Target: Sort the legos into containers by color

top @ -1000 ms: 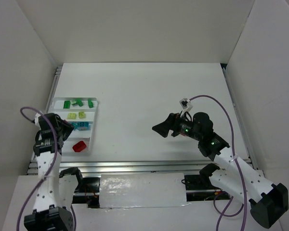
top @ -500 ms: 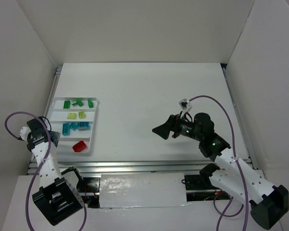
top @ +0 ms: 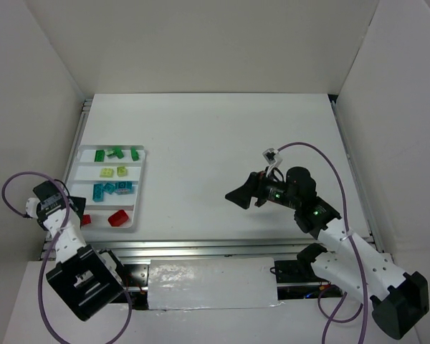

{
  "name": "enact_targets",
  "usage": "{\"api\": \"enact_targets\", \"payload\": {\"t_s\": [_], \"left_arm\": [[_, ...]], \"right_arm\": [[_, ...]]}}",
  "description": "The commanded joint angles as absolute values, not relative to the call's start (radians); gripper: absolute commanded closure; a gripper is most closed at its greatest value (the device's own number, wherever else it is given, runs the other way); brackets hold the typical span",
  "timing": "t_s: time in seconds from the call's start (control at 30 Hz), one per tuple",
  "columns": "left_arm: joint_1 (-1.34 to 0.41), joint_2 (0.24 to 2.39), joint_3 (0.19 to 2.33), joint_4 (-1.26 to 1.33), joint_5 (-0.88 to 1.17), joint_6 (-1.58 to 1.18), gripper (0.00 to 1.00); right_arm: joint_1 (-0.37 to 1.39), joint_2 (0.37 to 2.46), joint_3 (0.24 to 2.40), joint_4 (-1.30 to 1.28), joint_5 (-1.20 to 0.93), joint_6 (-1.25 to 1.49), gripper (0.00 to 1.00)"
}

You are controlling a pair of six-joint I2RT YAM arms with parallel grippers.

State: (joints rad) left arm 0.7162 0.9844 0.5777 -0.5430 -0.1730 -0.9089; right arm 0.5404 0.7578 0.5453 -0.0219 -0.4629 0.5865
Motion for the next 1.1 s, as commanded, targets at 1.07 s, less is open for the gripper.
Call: {"api": "enact_targets", "payload": {"t_s": [1.07], "left_arm": [[0.310, 0.772, 0.692, -0.384, 0.350, -0.565, 0.00]], "right_arm": [[0.440, 1.413, 0.790, -0.505, 0.539, 0.980, 0.08]]}}
